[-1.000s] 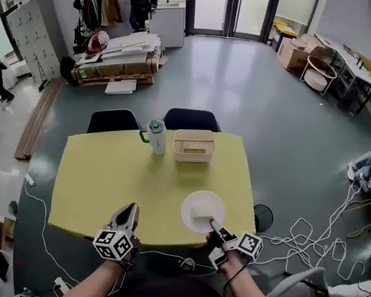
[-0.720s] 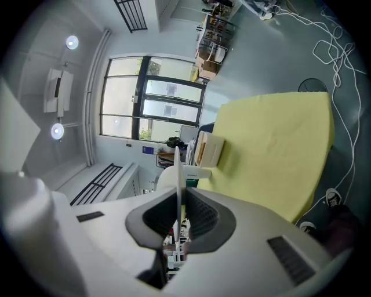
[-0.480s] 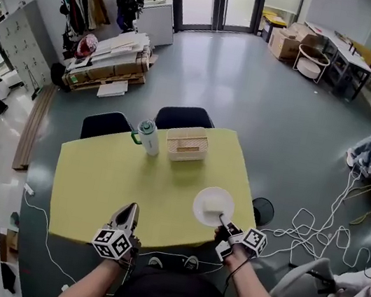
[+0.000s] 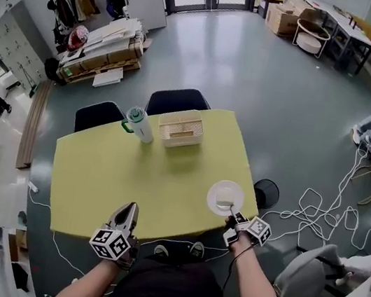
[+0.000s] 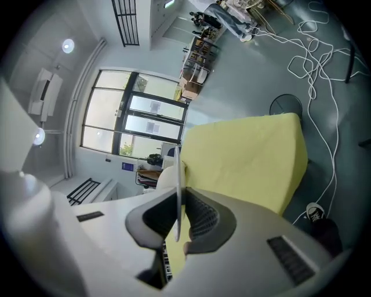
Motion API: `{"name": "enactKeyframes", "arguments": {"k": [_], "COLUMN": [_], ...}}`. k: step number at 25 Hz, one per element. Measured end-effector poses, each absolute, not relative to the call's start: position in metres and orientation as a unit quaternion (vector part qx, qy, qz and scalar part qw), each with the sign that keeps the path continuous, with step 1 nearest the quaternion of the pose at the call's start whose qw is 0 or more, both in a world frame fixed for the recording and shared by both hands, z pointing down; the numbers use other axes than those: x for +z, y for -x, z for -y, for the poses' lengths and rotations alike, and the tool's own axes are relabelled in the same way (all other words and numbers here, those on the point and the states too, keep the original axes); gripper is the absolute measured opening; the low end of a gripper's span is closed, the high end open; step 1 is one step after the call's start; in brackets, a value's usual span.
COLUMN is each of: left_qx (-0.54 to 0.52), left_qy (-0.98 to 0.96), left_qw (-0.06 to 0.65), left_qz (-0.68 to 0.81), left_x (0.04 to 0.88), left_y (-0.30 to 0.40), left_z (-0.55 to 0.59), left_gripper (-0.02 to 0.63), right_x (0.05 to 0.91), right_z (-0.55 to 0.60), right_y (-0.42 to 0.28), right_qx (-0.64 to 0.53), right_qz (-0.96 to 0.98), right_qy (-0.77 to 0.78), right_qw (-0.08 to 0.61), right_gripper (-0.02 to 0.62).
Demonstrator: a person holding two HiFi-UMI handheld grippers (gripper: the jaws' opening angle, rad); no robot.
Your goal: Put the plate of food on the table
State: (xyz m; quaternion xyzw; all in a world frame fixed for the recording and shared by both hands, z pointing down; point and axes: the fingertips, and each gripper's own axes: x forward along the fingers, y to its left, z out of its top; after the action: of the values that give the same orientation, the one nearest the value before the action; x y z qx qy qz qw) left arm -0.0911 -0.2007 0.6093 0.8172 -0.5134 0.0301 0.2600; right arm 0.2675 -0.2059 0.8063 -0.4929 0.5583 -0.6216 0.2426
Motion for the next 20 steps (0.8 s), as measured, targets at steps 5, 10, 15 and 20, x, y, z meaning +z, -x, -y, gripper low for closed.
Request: {"name": "enactKeyframes", "arguments": {"k": [5,10,15,20], "left_qx": [0.037,0.042,0.050,0.048], "left_qy": [-0.815,-0.808,-0.802,-0.802], "left_qw": [0.269,0.283,0.284,0.288], "left_qz": [0.513,0.515,0.522,0.521], "left_x": [0.617,0.625,0.630,0.631], "left_y": [0.079,0.078,0.072,0.063], "left_z": [0.202,0.200,0.200,0.213], "left_gripper": [0.009,0.009,0.009,0.009], "right_x": [0.849,0.878,0.894,0.903], "right_z": [0.199,0.194,0.196,0.207], "right_y": [-0.288,-0.291,-0.300,-0.297], "right_qx": [-0.636,-0.646,-0.653,-0.661], "right_qz": [-0.534,-0.520,-0.507,-0.499], "right_qy": [0.505,0.510,0.514,0.517], "right_qw": [0.236,0.229,0.227,0.219], "right_gripper": [0.032,0.032,0.032,0.032]}}
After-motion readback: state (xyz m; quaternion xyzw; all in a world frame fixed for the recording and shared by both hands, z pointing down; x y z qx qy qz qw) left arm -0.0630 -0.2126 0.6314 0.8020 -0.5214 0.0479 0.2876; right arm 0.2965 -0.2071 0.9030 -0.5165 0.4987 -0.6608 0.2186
